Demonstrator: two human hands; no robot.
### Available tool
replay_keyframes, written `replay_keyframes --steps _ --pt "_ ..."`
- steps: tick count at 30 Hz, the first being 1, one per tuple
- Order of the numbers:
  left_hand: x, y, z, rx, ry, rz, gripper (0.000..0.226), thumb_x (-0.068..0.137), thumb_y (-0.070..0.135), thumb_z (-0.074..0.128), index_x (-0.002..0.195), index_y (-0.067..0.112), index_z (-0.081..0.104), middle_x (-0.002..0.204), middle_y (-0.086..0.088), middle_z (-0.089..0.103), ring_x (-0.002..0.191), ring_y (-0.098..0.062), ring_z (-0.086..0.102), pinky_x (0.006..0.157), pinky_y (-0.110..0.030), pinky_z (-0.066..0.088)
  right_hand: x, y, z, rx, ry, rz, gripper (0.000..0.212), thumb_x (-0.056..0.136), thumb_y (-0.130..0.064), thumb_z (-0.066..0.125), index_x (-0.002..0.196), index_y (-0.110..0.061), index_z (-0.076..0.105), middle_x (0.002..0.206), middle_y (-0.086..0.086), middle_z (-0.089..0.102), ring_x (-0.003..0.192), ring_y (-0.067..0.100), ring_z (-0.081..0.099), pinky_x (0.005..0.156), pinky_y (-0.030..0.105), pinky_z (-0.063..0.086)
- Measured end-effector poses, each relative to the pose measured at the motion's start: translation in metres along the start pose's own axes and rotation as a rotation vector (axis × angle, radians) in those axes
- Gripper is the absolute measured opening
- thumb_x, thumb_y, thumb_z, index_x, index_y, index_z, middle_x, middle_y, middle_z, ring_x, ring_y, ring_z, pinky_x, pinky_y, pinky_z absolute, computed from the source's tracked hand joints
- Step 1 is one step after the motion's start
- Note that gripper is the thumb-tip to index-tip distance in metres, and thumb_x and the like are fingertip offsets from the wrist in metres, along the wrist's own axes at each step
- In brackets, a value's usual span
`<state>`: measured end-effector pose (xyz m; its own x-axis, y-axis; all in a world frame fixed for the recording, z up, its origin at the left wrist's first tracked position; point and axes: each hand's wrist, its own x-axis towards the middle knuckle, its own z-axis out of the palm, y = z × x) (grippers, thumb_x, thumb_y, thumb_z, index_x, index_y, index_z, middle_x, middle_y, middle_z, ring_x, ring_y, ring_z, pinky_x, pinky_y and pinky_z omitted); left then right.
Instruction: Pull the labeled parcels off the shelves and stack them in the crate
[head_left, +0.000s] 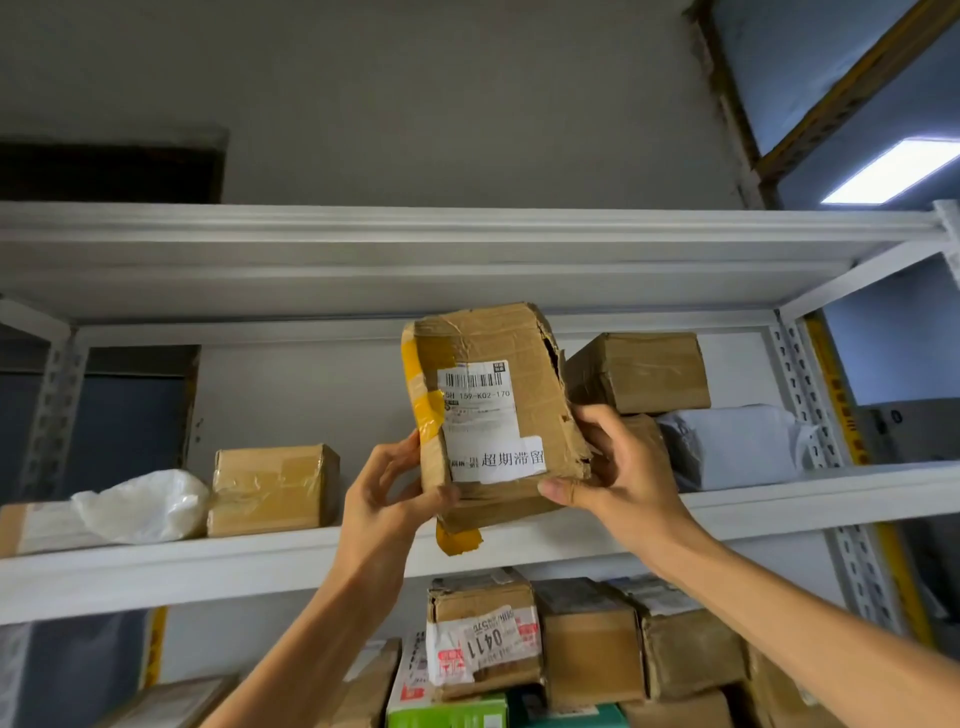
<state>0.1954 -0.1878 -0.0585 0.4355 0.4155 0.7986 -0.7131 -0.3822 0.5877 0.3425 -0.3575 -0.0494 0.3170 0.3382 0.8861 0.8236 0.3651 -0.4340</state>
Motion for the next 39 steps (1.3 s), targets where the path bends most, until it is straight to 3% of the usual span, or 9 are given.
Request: replay_keyframes --steps 4,7,15,19,25,31,33,37,39 --pt "-0.005 0.006 0.0 0.009 -0.034 0.049 0.05 0.058 0.004 0.075 0.106 0.006 0.061 0.113 0.008 0.071 0.106 -0.015 0.067 0.084 -0.04 0.057 -0.006 -0.008 -0.001 0.04 -0.005 0.031 0.076 0.058 -0.021 0.09 0.123 -0.039 0.053 0.118 -0.013 0.067 0.115 0.005 0.06 0.103 0.036 0.046" --pt "-0.013 0.012 -0.001 -0.011 -0.034 0.087 0.049 0.062 0.002 0.071 0.109 0.008 0.061 0.113 0.006 0.071 0.107 -0.015 0.067 0.078 -0.032 0.058 -0.015 -0.022 0.0 0.043 -0.055 0.016 0.073 0.057 -0.035 0.085 0.125 -0.036 0.057 0.117 -0.012 0.069 0.115 0.008 0.061 0.106 0.042 0.044" --pt "-0.039 0.016 0.01 -0.069 -0.162 0.089 0.044 0.075 -0.012 0.069 0.113 0.008 0.058 0.109 0.009 0.071 0.103 -0.007 0.067 0.071 -0.022 0.057 -0.065 -0.049 -0.005 -0.014 0.035 0.022 0.055 0.068 -0.021 0.077 0.118 -0.033 0.059 0.112 -0.014 0.071 0.109 0.004 0.064 0.099 0.03 0.05" --pt "-0.055 -0.005 0.044 -0.119 -0.258 0.047 0.048 0.074 -0.002 0.075 0.117 0.015 0.06 0.112 0.008 0.07 0.107 -0.012 0.066 0.08 -0.032 0.059 -0.103 -0.052 -0.038 -0.101 0.136 0.079 0.062 0.069 -0.014 0.075 0.127 -0.027 0.056 0.115 -0.012 0.07 0.11 0.005 0.064 0.097 0.024 0.05" --pt "-0.111 -0.05 0.149 -0.341 -0.445 -0.081 0.059 0.07 0.009 0.08 0.126 0.018 0.06 0.116 0.004 0.071 0.112 -0.014 0.064 0.092 -0.03 0.053 -0.19 -0.073 -0.118 -0.29 0.3 0.214 0.073 0.072 -0.008 0.071 0.14 -0.022 0.046 0.125 -0.008 0.066 0.118 0.009 0.061 0.095 0.022 0.05" --pt "-0.214 -0.064 0.289 -0.604 -0.739 -0.28 0.065 0.081 -0.007 0.066 0.139 0.018 0.049 0.111 0.017 0.07 0.104 0.0 0.065 0.076 -0.014 0.054 -0.311 -0.125 -0.201 -0.574 0.566 0.369 0.071 0.078 0.007 0.067 0.138 -0.023 0.045 0.118 -0.009 0.069 0.112 0.008 0.064 0.086 0.015 0.052" --pt "-0.258 -0.061 0.332 -0.659 -0.849 -0.337 0.065 0.085 -0.01 0.061 0.141 0.019 0.045 0.111 0.017 0.07 0.101 -0.001 0.067 0.071 -0.017 0.056 -0.356 -0.144 -0.224 -0.685 0.662 0.418 0.07 0.078 0.004 0.069 0.141 -0.017 0.046 0.119 -0.005 0.07 0.113 0.011 0.064 0.089 0.022 0.053" --pt "-0.345 -0.045 0.402 -0.712 -1.067 -0.422 0.066 0.086 -0.01 0.061 0.143 0.019 0.045 0.114 0.015 0.07 0.108 -0.011 0.066 0.082 -0.037 0.058 -0.445 -0.189 -0.253 -0.853 0.896 0.511 0.068 0.078 0.012 0.069 0.139 -0.011 0.05 0.114 -0.002 0.072 0.104 0.011 0.068 0.08 0.022 0.056" --pt "-0.387 -0.034 0.43 -0.75 -1.148 -0.434 0.065 0.085 -0.01 0.062 0.14 0.02 0.047 0.108 0.018 0.071 0.101 -0.006 0.067 0.077 -0.029 0.058 -0.482 -0.21 -0.261 -0.934 0.994 0.555 0.07 0.076 0.014 0.07 0.138 -0.011 0.051 0.111 -0.003 0.073 0.099 0.01 0.069 0.075 0.019 0.054"
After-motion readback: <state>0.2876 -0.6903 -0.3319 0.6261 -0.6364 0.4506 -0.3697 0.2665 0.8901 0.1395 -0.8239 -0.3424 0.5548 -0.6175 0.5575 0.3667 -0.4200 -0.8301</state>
